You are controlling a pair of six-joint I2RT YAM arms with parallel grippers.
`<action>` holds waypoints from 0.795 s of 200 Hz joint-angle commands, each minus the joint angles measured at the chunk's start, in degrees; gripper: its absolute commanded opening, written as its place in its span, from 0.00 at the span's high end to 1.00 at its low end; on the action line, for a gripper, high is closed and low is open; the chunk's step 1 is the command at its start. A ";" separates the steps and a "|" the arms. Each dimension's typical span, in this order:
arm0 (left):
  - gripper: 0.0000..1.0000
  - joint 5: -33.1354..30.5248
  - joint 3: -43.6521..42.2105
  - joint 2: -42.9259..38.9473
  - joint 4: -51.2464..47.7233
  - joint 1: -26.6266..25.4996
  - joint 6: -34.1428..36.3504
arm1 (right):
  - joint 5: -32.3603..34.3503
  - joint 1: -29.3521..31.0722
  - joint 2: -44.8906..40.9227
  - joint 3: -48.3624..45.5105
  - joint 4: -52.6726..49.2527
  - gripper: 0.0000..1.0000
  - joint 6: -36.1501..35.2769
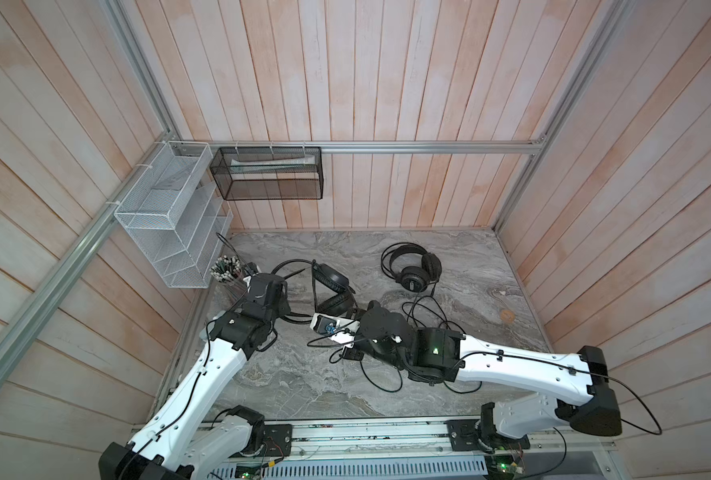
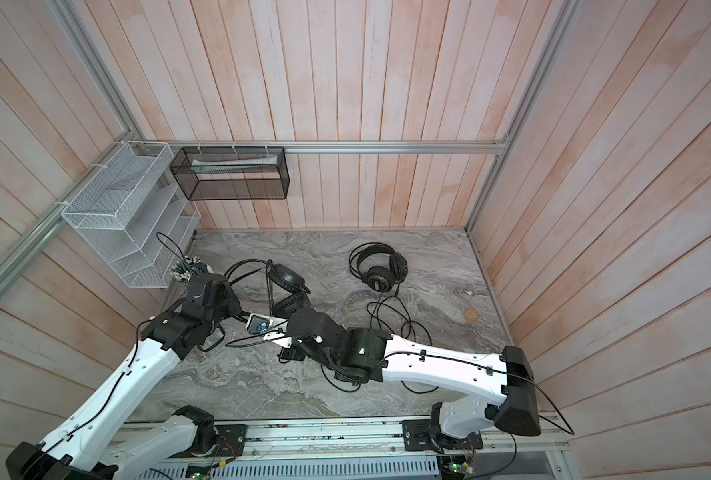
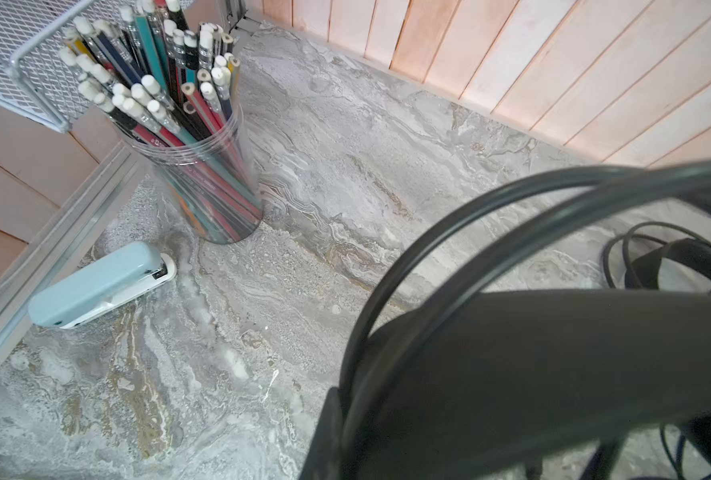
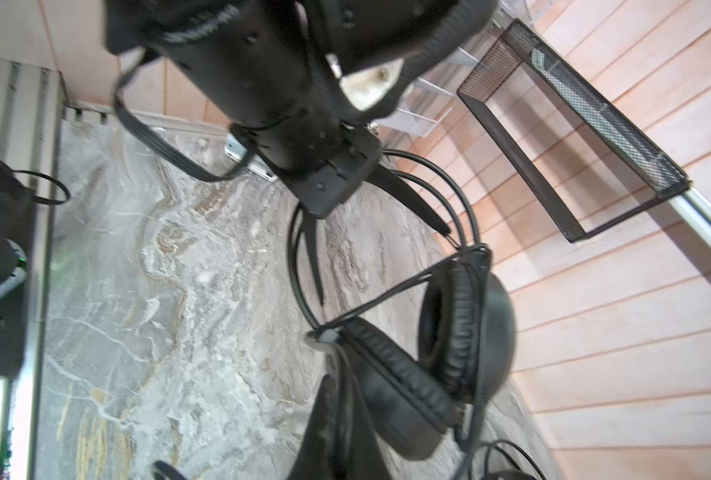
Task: Wrap the headphones
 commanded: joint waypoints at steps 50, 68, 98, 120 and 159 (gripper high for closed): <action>1.00 -3.60 -4.80 -4.94 3.43 -4.16 6.52 | 15.18 -1.31 0.58 7.89 -4.83 0.98 -4.99; 1.00 -3.85 -5.77 -5.32 3.50 -4.69 7.00 | 12.29 -1.29 -0.31 8.11 -4.83 0.97 -4.00; 1.00 -3.52 -6.87 -5.25 4.22 -5.63 7.84 | 0.38 -1.05 -1.11 7.63 -5.20 0.92 -1.73; 1.00 -1.00 -7.40 -4.85 5.08 -5.92 8.01 | -4.32 -0.83 -0.09 7.64 -4.22 0.91 -0.24; 1.00 4.68 -8.06 -5.66 6.36 -6.01 7.67 | -9.69 -1.38 3.91 7.64 -3.39 0.86 2.11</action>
